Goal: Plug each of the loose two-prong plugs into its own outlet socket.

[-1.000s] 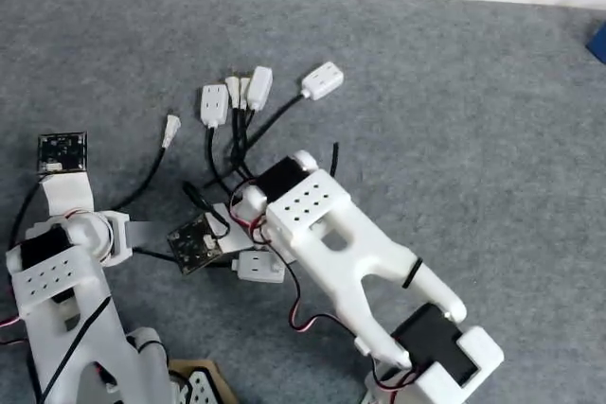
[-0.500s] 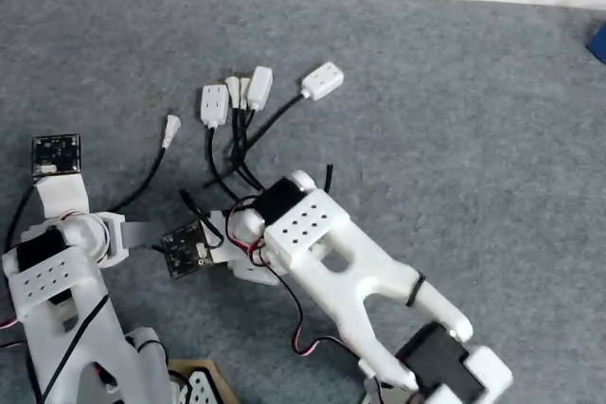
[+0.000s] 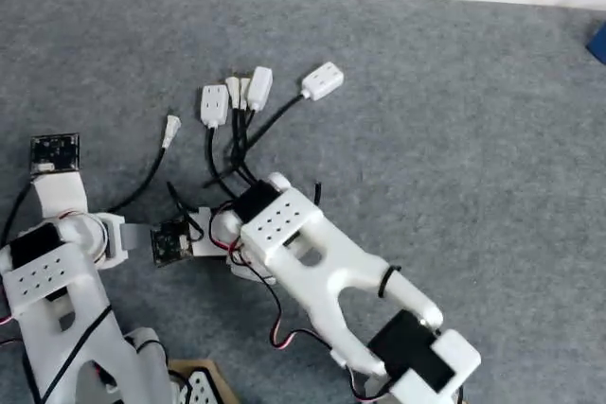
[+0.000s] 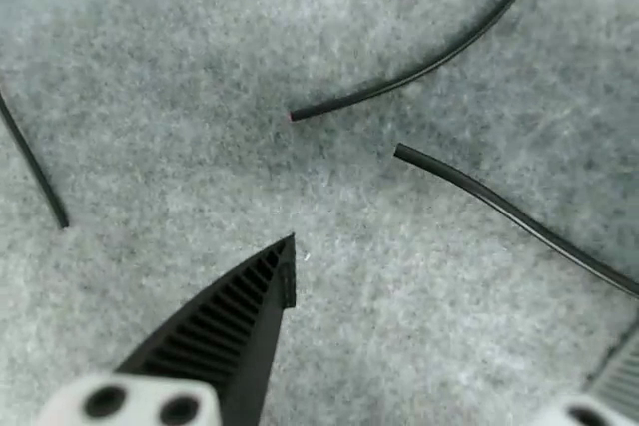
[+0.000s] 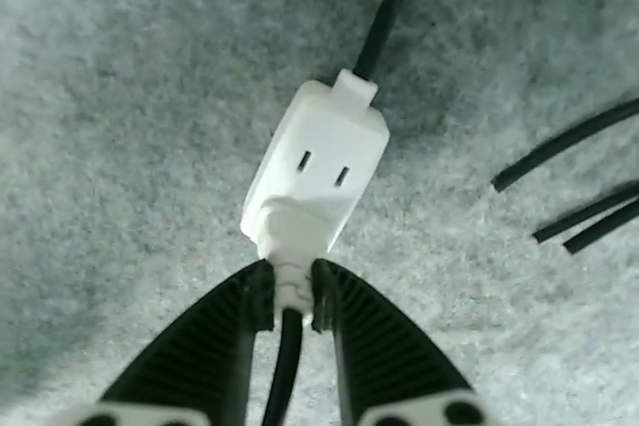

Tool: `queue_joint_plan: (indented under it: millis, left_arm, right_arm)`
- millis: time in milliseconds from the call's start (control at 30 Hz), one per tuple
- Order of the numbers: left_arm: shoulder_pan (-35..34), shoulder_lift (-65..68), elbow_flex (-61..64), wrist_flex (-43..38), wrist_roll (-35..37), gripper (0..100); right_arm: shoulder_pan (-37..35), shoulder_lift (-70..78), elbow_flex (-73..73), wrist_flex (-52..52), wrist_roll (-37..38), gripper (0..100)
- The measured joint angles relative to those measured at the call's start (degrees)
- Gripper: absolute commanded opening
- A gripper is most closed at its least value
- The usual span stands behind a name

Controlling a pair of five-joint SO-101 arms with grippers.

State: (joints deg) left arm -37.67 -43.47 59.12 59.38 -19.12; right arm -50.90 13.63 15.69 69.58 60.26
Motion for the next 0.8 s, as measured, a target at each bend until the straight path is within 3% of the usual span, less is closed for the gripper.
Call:
queue_joint_plan:
  millis: [200, 433, 533, 800]
  left_arm:
    - [0.0, 0.0, -2.37, 2.9, 0.0, 48]
    - [2.46, 0.0, -2.46, 5.01, 0.0, 48]
    - [5.1, 0.0, -2.46, 6.42, 0.0, 48]
    - [12.57, 0.0, -2.46, 10.11, -0.44, 48]
  right_arm:
    - [0.0, 0.35, -4.92, 5.89, -4.48, 4.2]
    - [-0.44, 2.2, -14.95, 17.76, -7.56, 31.7]
    - [0.26, 2.11, -24.26, 25.32, -9.58, 38.1]
    - [12.4, 2.11, -56.97, 30.33, -29.36, 38.6]
